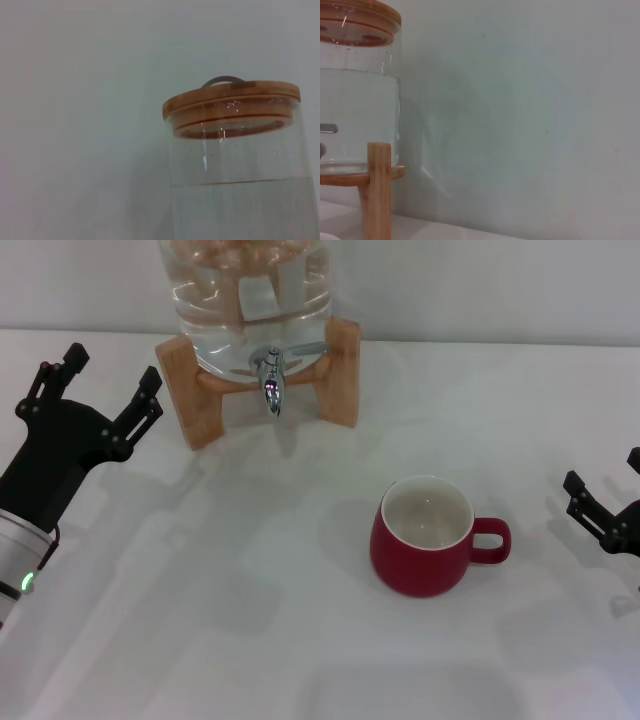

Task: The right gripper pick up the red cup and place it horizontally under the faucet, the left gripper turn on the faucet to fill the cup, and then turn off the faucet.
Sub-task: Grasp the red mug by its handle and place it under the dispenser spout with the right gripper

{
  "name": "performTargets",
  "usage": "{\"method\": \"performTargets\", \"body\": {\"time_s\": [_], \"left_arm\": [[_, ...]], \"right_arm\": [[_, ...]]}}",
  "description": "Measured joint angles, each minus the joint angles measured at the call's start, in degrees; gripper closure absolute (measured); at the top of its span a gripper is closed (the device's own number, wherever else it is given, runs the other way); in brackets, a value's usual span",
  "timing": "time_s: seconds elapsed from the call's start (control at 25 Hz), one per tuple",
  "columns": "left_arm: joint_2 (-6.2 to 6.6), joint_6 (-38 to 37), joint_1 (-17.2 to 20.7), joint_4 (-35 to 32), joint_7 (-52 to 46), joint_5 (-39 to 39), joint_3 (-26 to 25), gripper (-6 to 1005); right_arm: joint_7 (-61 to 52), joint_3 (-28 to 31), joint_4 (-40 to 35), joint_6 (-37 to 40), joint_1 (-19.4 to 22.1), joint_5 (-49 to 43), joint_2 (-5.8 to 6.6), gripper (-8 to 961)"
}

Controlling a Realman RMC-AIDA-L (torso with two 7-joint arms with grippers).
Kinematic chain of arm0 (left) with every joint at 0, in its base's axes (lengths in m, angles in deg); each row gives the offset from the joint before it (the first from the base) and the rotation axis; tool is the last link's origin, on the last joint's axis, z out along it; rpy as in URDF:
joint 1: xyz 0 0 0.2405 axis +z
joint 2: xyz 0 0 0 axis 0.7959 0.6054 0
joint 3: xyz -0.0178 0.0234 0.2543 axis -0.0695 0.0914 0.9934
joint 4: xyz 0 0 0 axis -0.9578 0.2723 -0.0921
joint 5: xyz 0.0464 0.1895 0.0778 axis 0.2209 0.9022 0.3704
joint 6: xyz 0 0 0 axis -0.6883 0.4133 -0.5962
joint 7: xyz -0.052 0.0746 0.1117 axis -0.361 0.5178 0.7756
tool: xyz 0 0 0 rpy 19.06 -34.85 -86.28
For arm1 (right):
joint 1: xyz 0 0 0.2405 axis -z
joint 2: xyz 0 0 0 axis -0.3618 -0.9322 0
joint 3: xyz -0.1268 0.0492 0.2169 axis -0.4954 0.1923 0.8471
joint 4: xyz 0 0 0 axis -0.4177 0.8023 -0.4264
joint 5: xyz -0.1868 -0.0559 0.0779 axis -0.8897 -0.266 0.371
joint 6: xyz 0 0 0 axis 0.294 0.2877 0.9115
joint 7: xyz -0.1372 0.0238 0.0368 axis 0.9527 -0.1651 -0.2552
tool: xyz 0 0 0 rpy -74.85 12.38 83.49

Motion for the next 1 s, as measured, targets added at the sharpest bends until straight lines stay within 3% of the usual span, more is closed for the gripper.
{"method": "performTargets", "body": {"time_s": [1.0], "left_arm": [[-0.06,0.0,0.27,0.19,0.0,0.0,0.0,124]], "right_arm": [[0.0,-0.09,-0.34,0.82,0.09,0.0,0.09,112]]}}
